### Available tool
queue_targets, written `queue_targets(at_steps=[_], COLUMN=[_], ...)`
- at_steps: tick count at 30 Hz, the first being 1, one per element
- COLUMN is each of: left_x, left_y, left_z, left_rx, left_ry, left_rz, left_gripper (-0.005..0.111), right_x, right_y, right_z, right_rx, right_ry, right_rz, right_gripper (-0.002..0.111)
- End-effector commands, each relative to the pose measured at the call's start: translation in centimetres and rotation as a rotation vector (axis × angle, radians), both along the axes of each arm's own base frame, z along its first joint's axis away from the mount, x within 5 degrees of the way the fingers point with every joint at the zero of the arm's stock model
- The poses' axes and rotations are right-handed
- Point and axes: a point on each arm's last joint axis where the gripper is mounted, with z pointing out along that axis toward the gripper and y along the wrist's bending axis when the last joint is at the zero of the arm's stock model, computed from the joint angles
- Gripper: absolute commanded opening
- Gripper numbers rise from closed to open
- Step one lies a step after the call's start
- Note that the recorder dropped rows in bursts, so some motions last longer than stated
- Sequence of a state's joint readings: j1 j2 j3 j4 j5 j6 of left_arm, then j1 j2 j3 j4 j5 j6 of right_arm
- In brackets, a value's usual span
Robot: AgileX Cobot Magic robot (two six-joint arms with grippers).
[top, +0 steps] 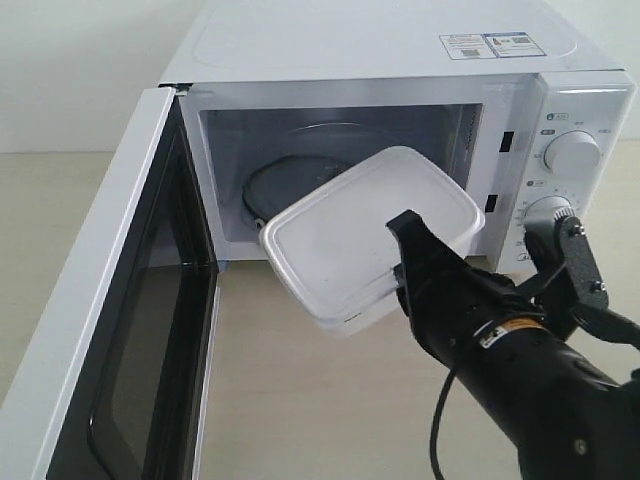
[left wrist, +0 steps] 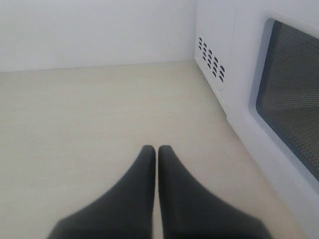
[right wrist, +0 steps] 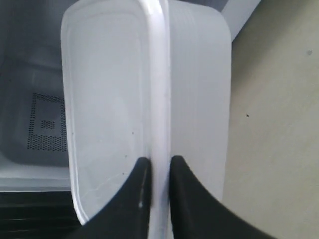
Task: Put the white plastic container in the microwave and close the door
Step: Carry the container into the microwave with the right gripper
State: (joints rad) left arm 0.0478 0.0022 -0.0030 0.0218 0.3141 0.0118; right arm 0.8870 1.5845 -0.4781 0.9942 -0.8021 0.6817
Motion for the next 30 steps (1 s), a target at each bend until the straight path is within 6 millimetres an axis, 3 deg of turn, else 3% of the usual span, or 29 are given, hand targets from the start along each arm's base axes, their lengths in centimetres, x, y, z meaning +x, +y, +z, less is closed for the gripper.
queue_targets(at_steps=[1, 21, 27, 30], left_x=[0.0, 0.0, 0.0, 0.0], left_y=[0.0, 0.0, 0.0, 0.0], left_z=[-0.1, -0.1, -0.1, -0.1], left_rx=[0.005, 0.005, 0.005, 0.005], left_ry=[-0.003, -0.003, -0.003, -0.003], left_rz=[0.002, 0.002, 0.002, 0.002], left_gripper=[0.004, 0.004, 0.004, 0.004], right_x=[1.5, 7.4, 9.1, 10.0], right_y=[1.0, 3.0, 2.2, 2.9], right_z=[0.4, -0.4, 0.4, 0.5], right_rx=[0.015, 0.11, 0.113, 0.125], right_ry=[-0.046, -0.059, -0.099, -0.098], right_rz=[-0.026, -0.11, -0.127, -0.118], right_gripper=[0.0, 0.0, 0.0, 0.0])
